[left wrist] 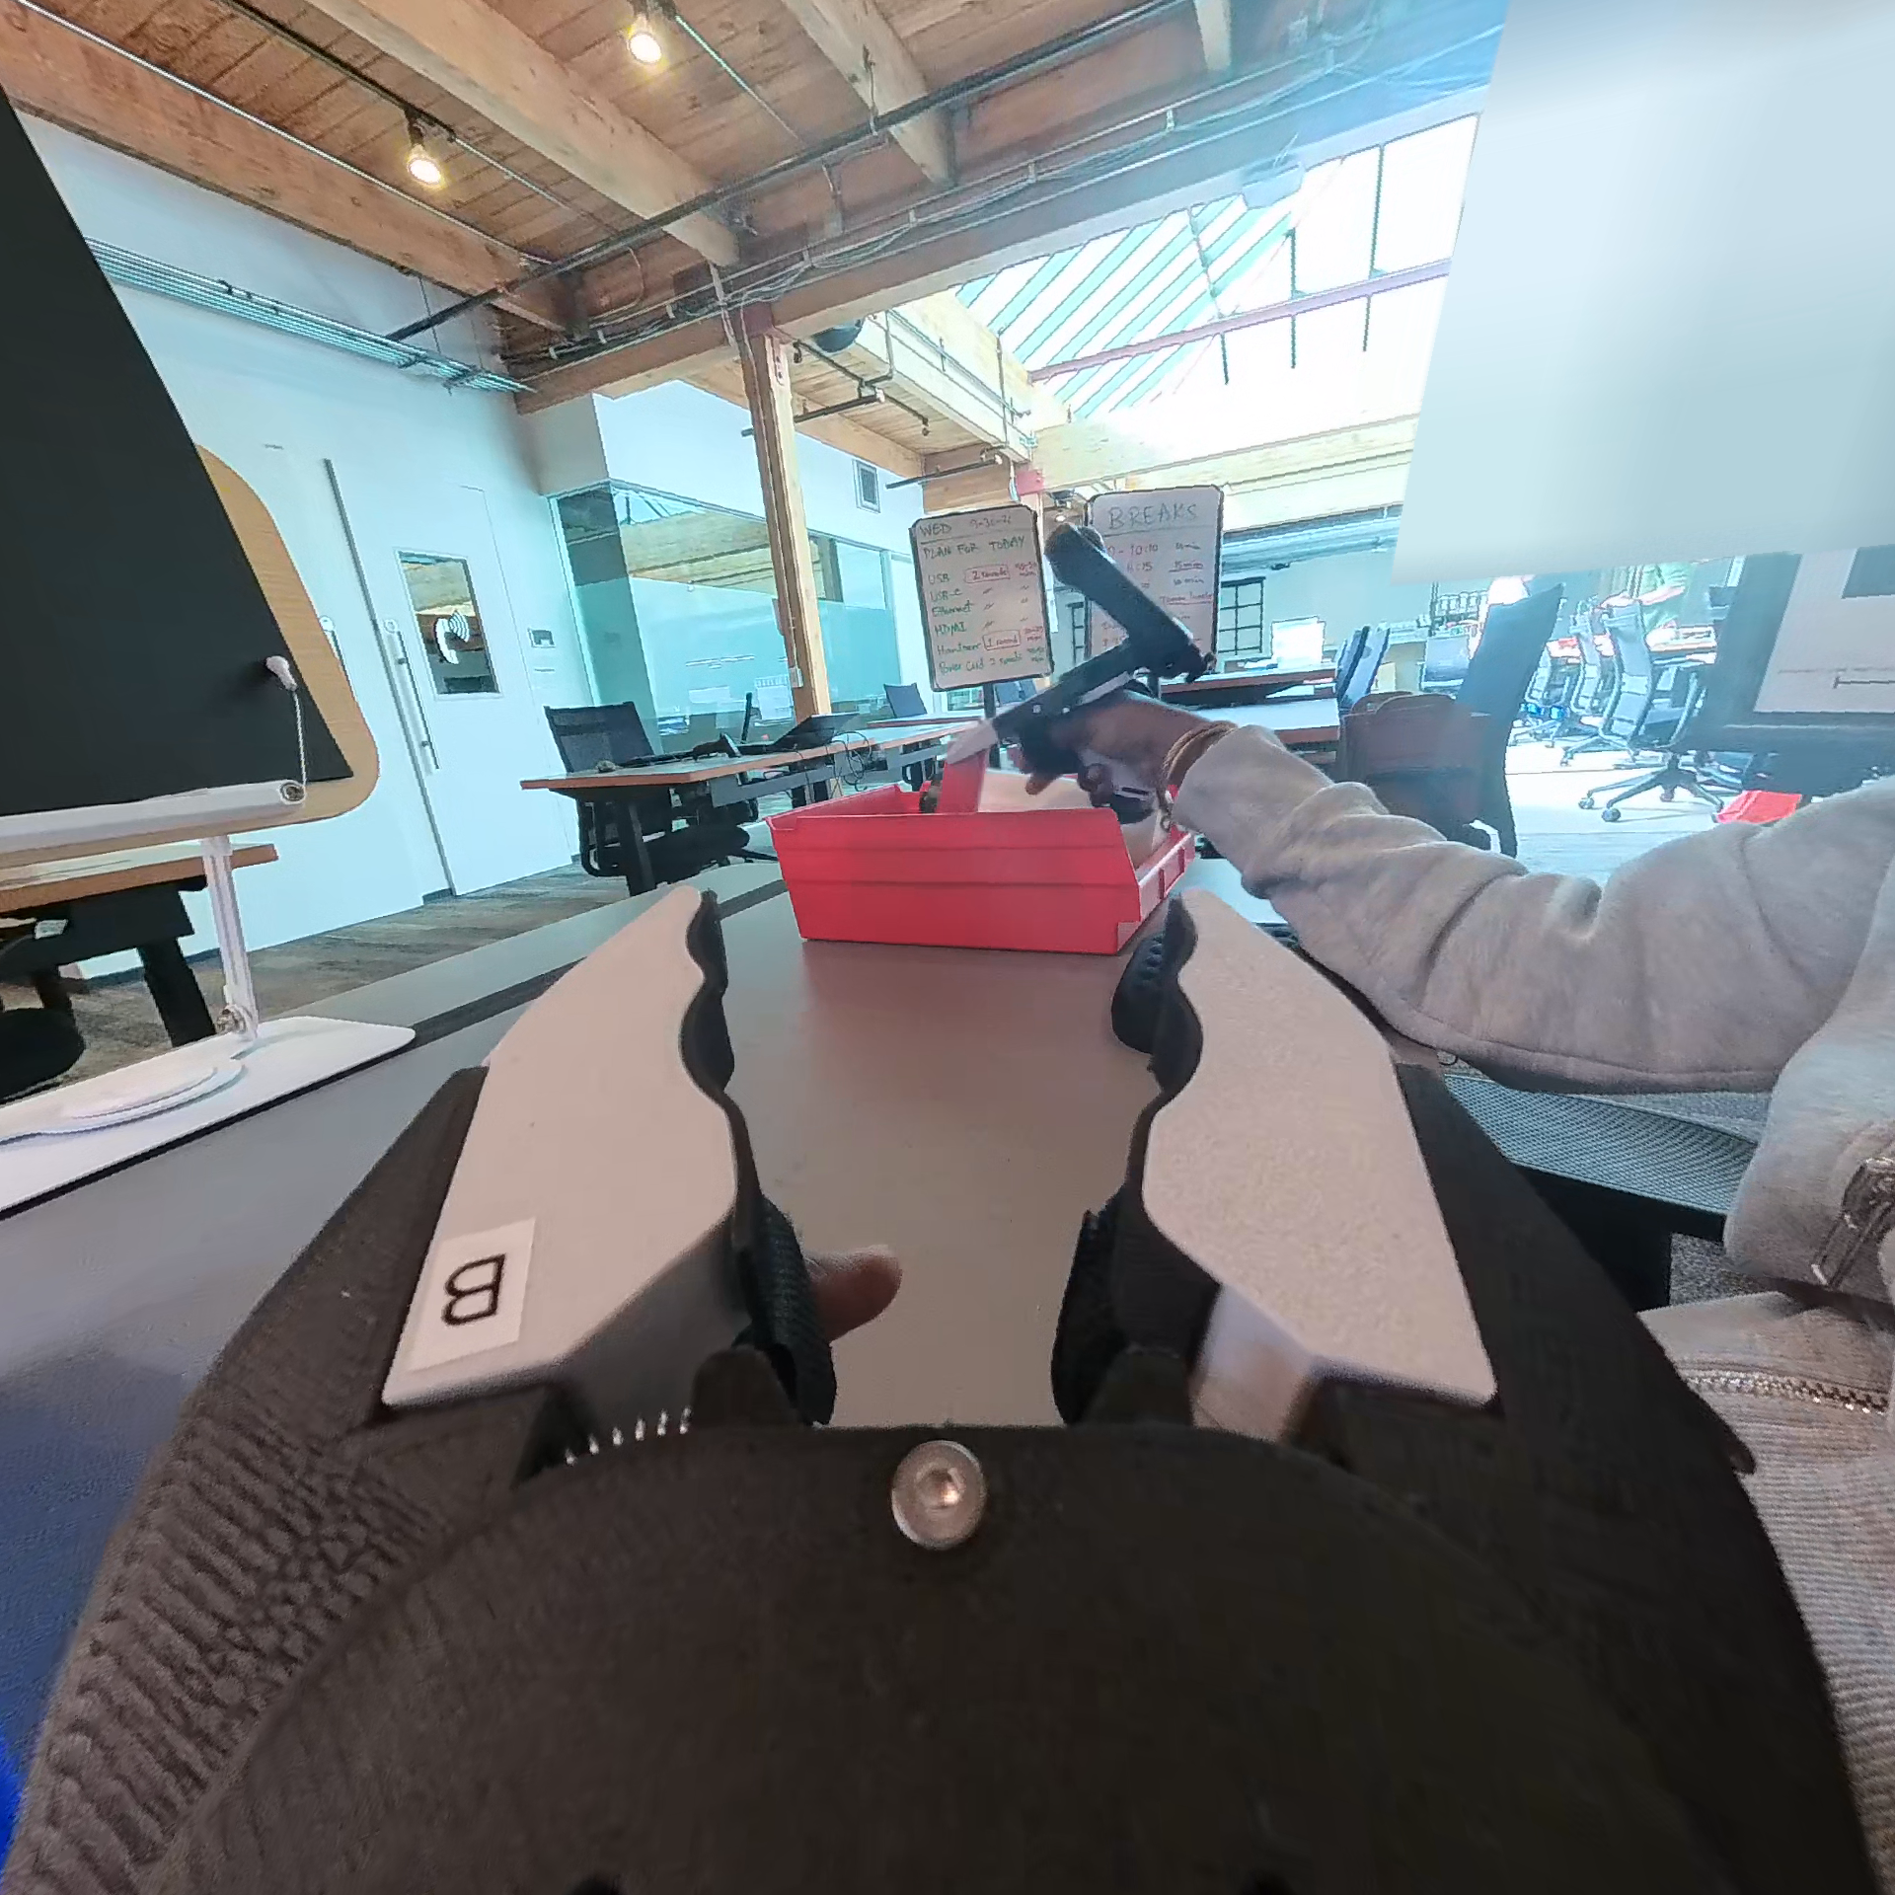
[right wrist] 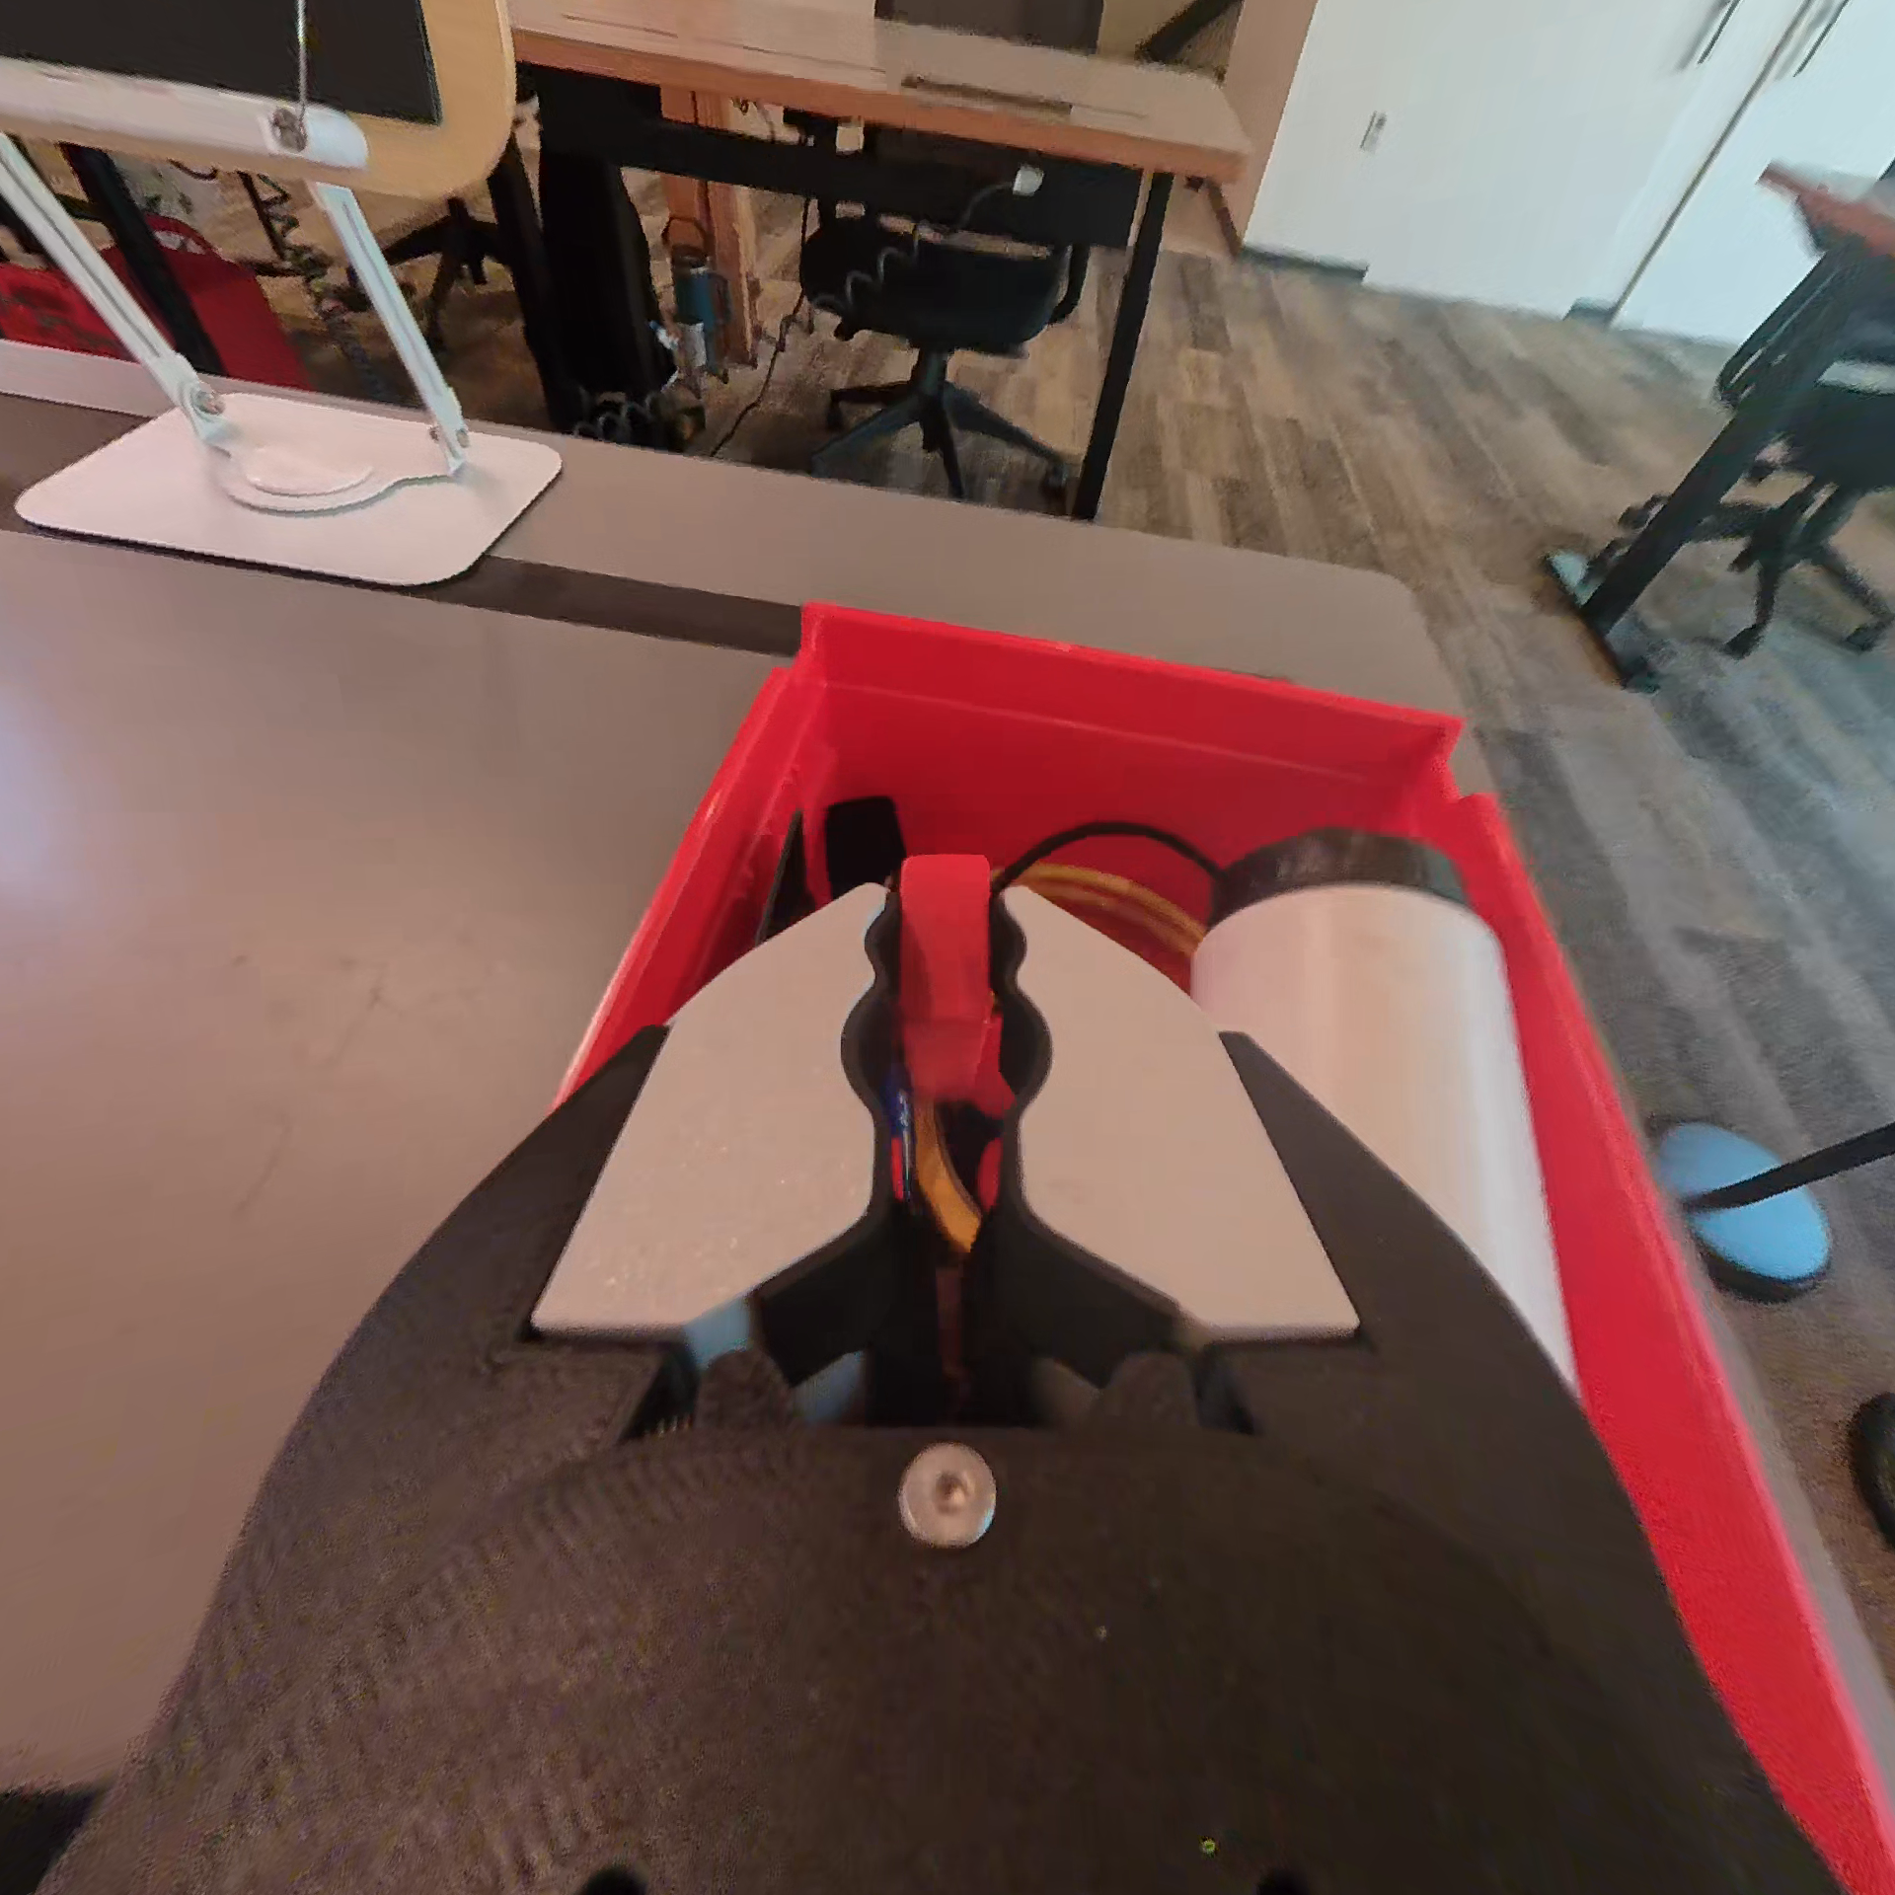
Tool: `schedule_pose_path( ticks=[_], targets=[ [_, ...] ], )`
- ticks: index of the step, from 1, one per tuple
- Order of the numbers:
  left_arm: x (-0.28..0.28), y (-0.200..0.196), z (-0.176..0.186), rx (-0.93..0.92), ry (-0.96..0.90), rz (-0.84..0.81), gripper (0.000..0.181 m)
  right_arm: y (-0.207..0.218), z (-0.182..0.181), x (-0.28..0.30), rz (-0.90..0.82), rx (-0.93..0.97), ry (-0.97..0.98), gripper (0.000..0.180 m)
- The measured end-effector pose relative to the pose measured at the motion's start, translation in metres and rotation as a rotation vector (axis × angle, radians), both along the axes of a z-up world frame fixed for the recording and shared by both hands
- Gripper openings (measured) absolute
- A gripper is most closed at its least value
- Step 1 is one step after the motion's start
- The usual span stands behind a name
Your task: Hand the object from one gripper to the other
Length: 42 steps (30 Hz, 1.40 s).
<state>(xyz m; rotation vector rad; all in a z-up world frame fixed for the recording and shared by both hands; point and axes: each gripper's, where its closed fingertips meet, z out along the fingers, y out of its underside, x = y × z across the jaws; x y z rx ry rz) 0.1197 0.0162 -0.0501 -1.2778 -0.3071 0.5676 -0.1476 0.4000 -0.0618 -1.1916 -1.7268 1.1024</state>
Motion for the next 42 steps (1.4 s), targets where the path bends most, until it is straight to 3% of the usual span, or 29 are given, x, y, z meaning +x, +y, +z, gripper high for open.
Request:
schedule_pose_path(
  ticks=[4, 11, 14, 16, 20, 24, 27, 30, 33, 36, 38, 40, 42],
  targets=[
    [-0.002, 0.0, -0.001, 0.001, -0.007, 0.006, 0.079, 0.002, -0.028, 0.011, 0.026, -0.038, -0.19, 0.016],
    [-0.003, -0.001, -0.001, 0.006, -0.008, 0.008, 0.079, 0.004, -0.035, 0.014, 0.014, -0.067, -0.247, 0.017],
    [-0.003, -0.001, -0.001, 0.007, -0.01, 0.01, 0.079, 0.006, -0.067, 0.02, 0.022, 0.011, -0.409, 0.019],
    [-0.003, -0.001, -0.001, 0.008, -0.009, 0.011, 0.079, 0.01, -0.072, 0.016, 0.001, 0.072, -0.415, 0.023],
    [-0.004, -0.002, -0.001, 0.009, -0.008, 0.016, 0.079, 0.009, -0.022, 0.003, -0.059, 0.014, -0.148, 0.05],
    [-0.005, -0.004, 0.001, 0.023, -0.008, 0.022, 0.08, 0.017, 0.045, 0.004, -0.174, 0.032, 0.261, 0.1],
    [-0.004, -0.005, 0.002, 0.031, -0.004, 0.023, 0.081, 0.006, 0.086, 0.016, -0.182, 0.048, 0.541, 0.119],
    [-0.004, -0.005, 0.003, 0.036, 0.001, 0.022, 0.084, -0.024, 0.107, 0.024, -0.106, -0.019, 0.637, 0.145],
    [0.001, -0.01, 0.014, 0.124, 0.015, -0.011, 0.089, -0.062, 0.113, 0.029, 0.004, -0.112, 0.633, 0.146],
    [0.017, -0.035, 0.058, 0.513, -0.115, -0.199, 0.089, -0.097, 0.122, 0.041, 0.113, -0.273, 0.68, 0.146],
    [0.014, -0.062, 0.081, 0.631, -0.245, -0.266, 0.081, -0.116, 0.129, 0.052, 0.176, -0.364, 0.723, 0.146],
    [0.001, -0.09, 0.094, 0.547, -0.296, -0.192, 0.074, -0.131, 0.132, 0.062, 0.216, -0.403, 0.762, 0.145],
    [-0.026, -0.118, 0.092, 0.334, -0.309, 0.01, 0.073, -0.146, 0.131, 0.068, 0.247, -0.398, 0.777, 0.146]
  ],
)
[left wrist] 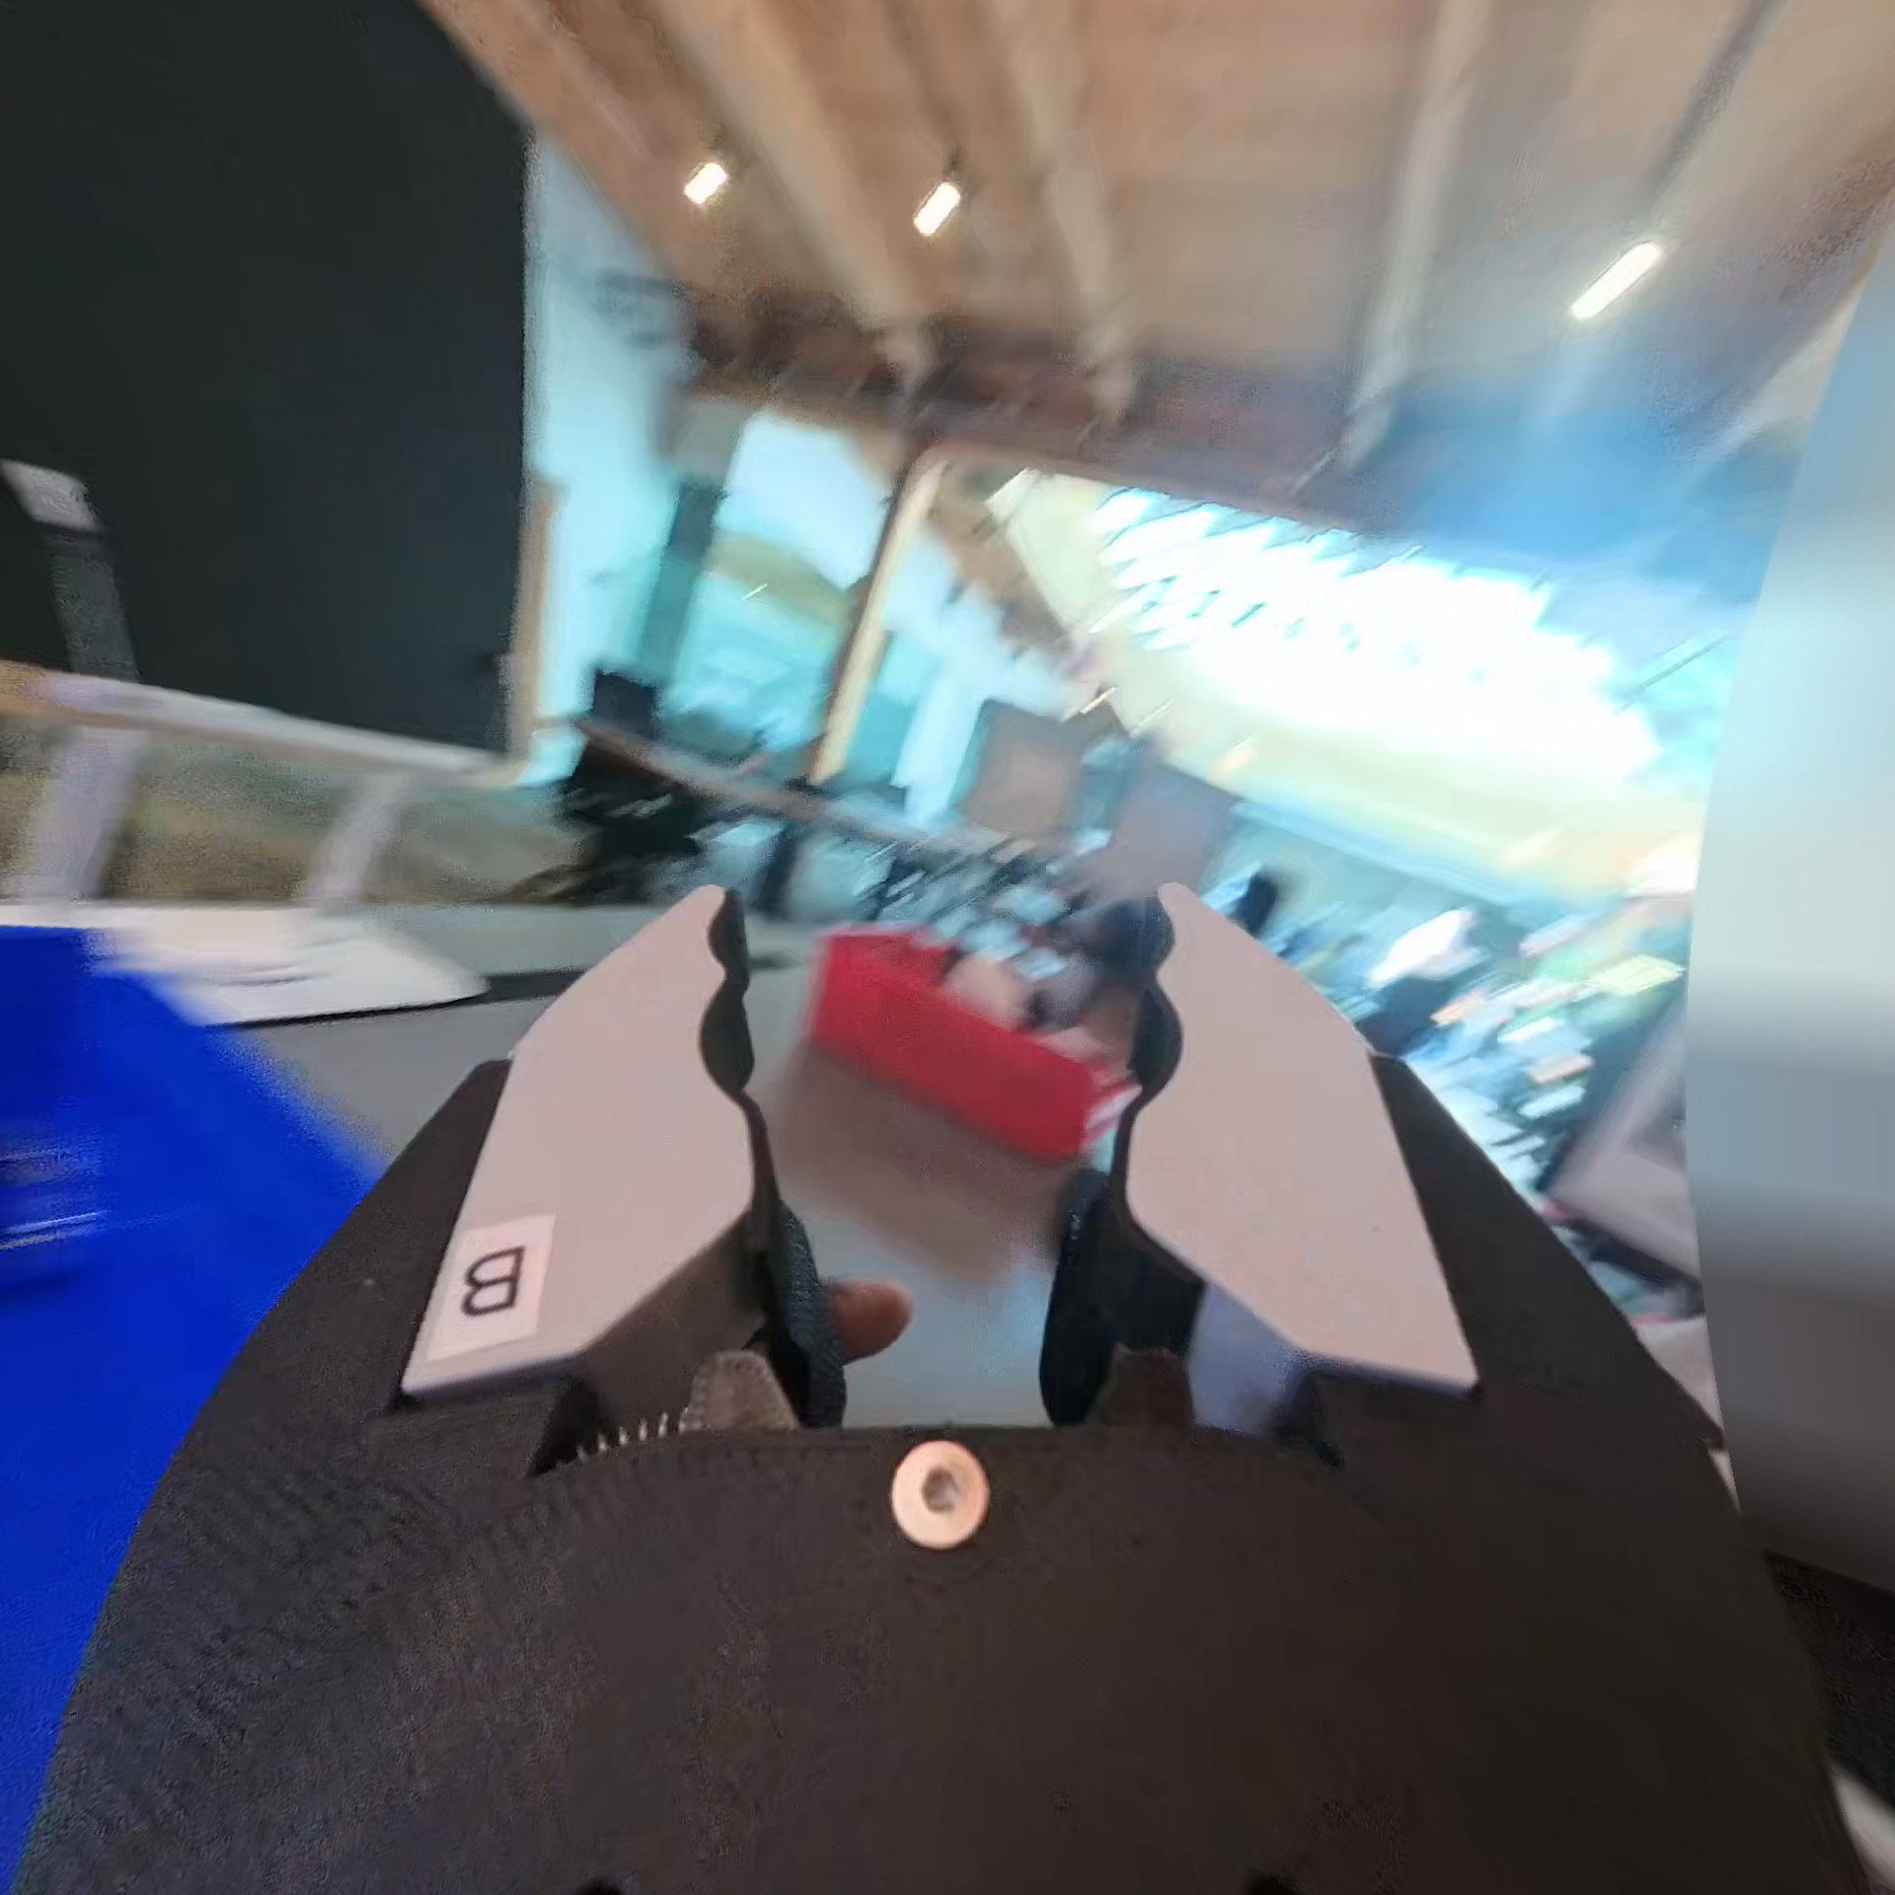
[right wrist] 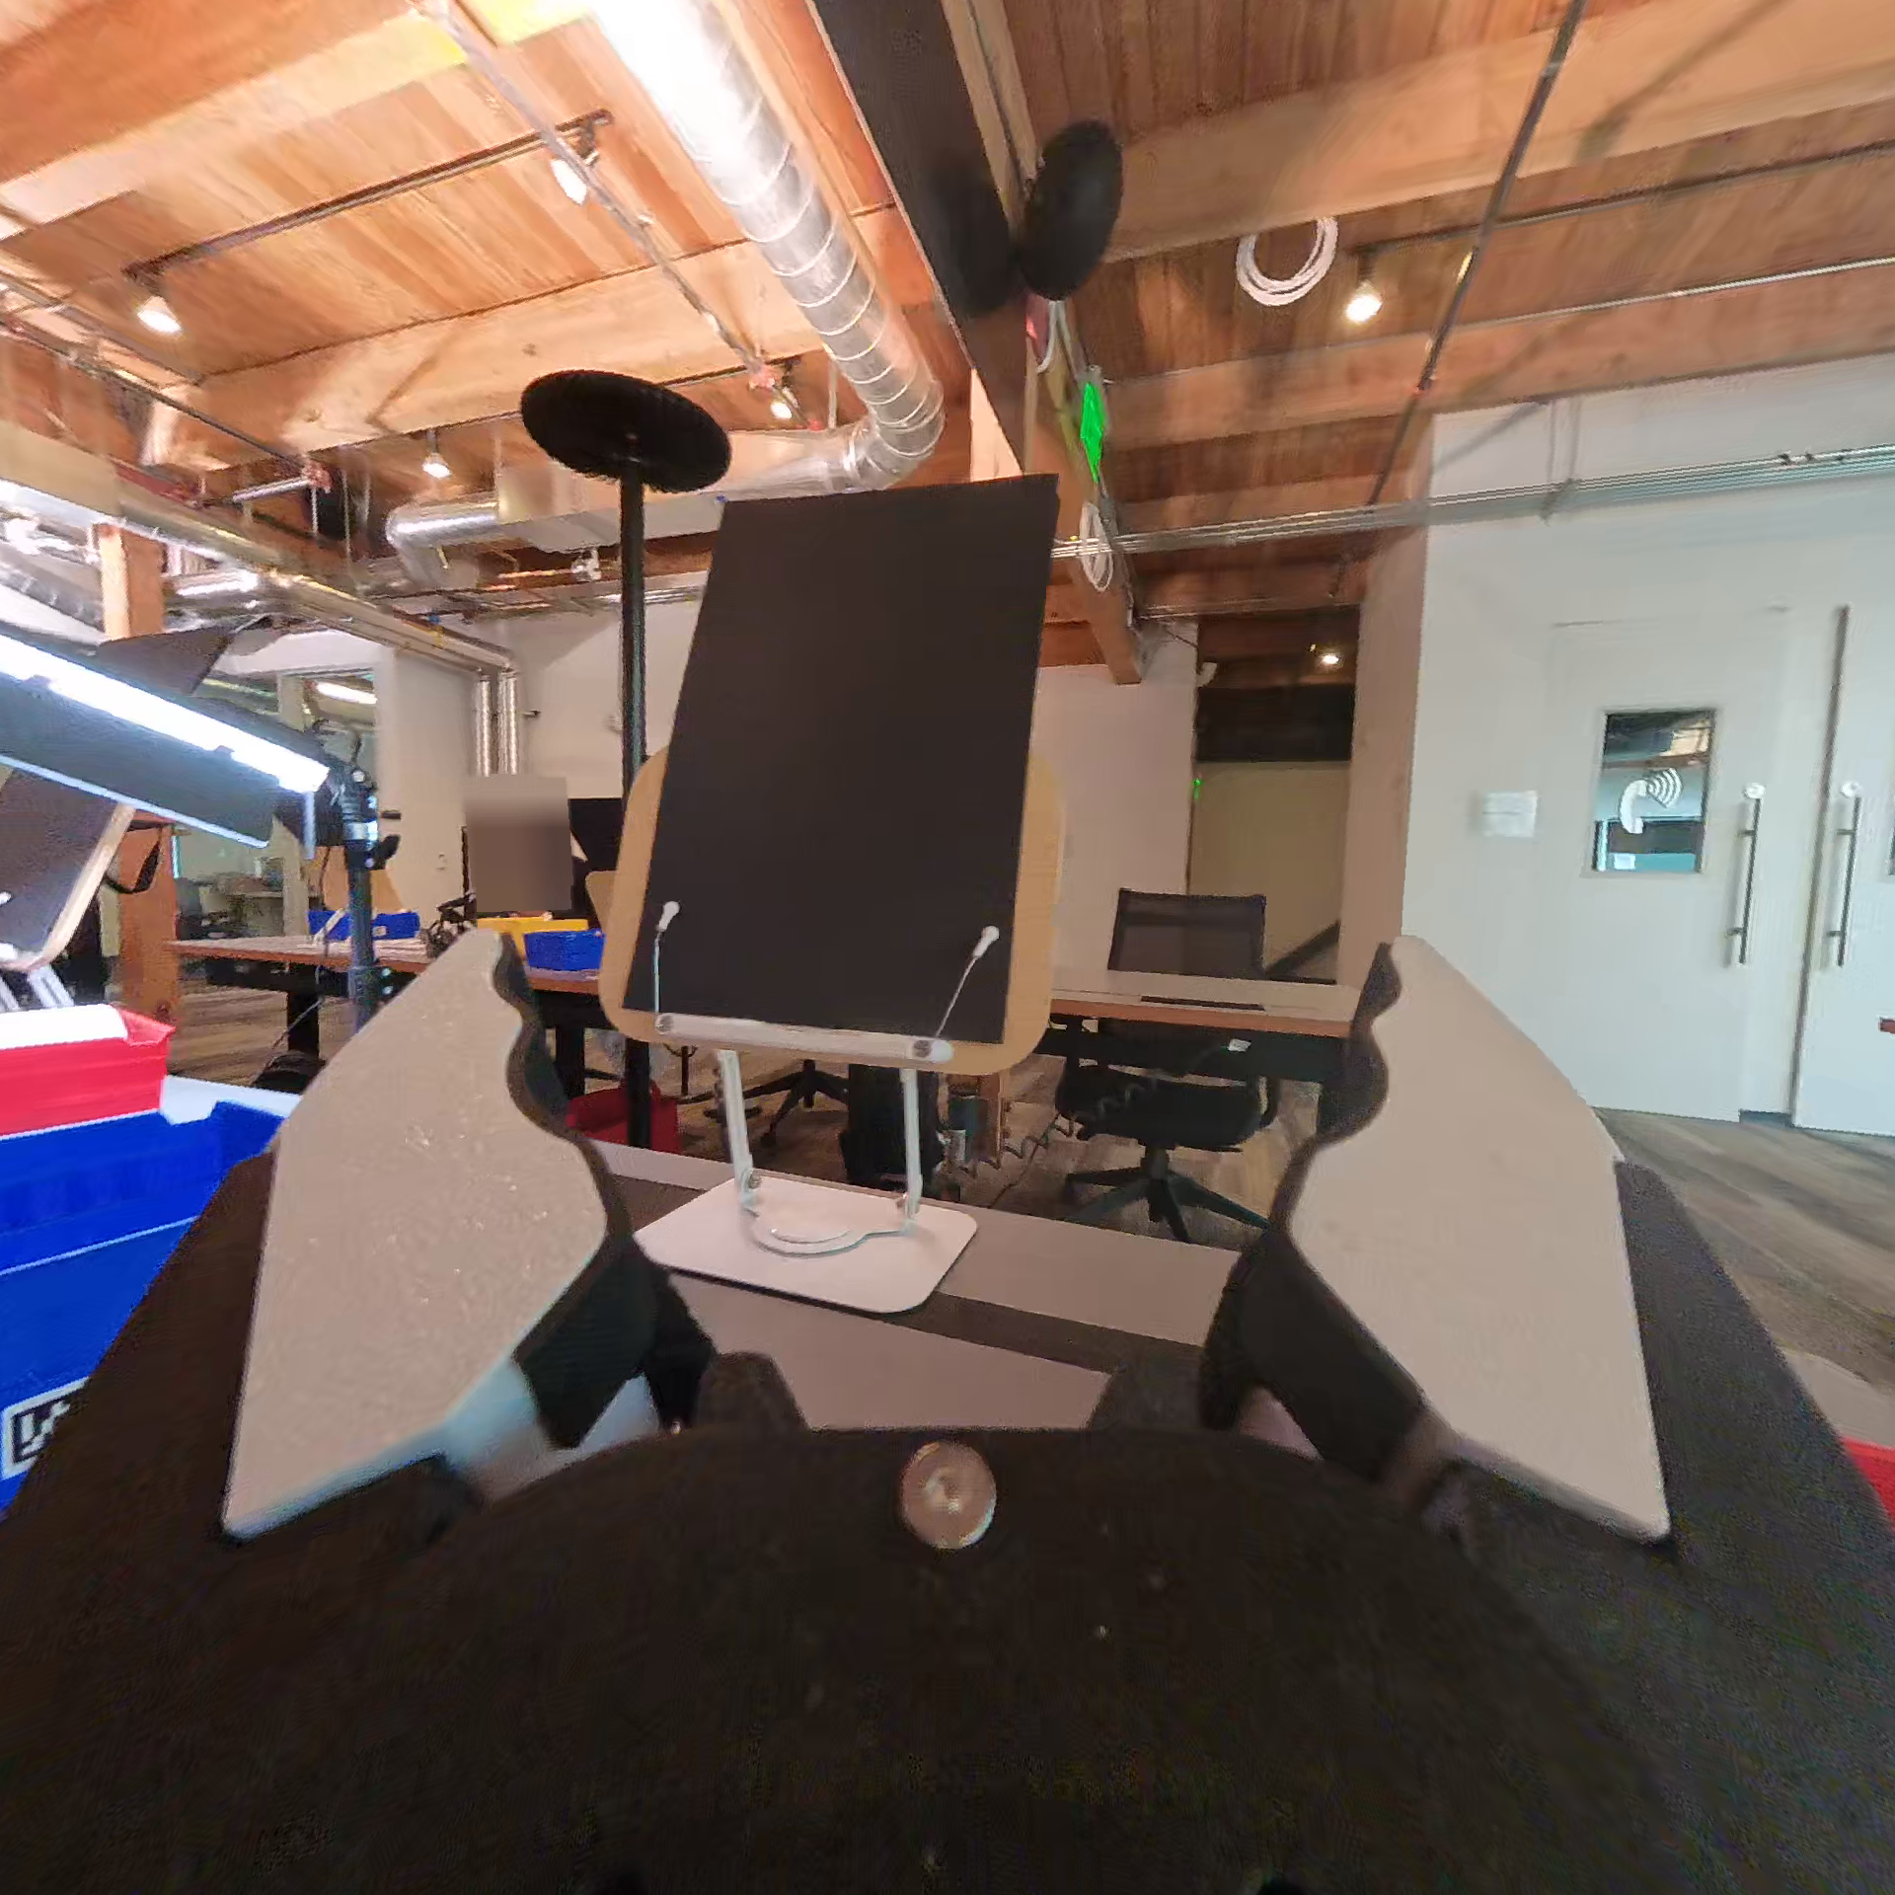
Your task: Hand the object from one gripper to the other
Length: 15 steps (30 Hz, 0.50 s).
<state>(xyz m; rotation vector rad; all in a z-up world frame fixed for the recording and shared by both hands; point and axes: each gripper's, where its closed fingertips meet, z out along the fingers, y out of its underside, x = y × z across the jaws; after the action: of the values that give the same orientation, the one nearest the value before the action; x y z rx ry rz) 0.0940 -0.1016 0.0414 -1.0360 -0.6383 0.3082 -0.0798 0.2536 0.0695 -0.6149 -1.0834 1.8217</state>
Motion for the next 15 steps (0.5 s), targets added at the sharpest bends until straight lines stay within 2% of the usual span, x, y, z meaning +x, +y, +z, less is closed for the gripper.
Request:
schedule_pose_path(
  ticks=[3, 6, 11, 15],
  targets=[
    [-0.057, -0.048, -0.025, -0.432, -0.09, 0.294, 0.072, -0.021, -0.012, 0.001, 0.019, 0.058, -0.012, 0.145],
    [-0.11, -0.08, -0.062, -0.758, -0.239, 0.415, 0.076, -0.04, -0.03, -0.005, 0.034, 0.132, -0.054, 0.145],
    [-0.178, -0.095, -0.136, -0.905, -0.63, 0.343, 0.087, -0.064, -0.061, -0.015, 0.077, 0.226, -0.137, 0.145],
    [-0.217, -0.123, -0.163, -0.927, -0.812, 0.402, 0.09, -0.076, -0.082, -0.017, 0.084, 0.324, -0.178, 0.146]
  ],
)
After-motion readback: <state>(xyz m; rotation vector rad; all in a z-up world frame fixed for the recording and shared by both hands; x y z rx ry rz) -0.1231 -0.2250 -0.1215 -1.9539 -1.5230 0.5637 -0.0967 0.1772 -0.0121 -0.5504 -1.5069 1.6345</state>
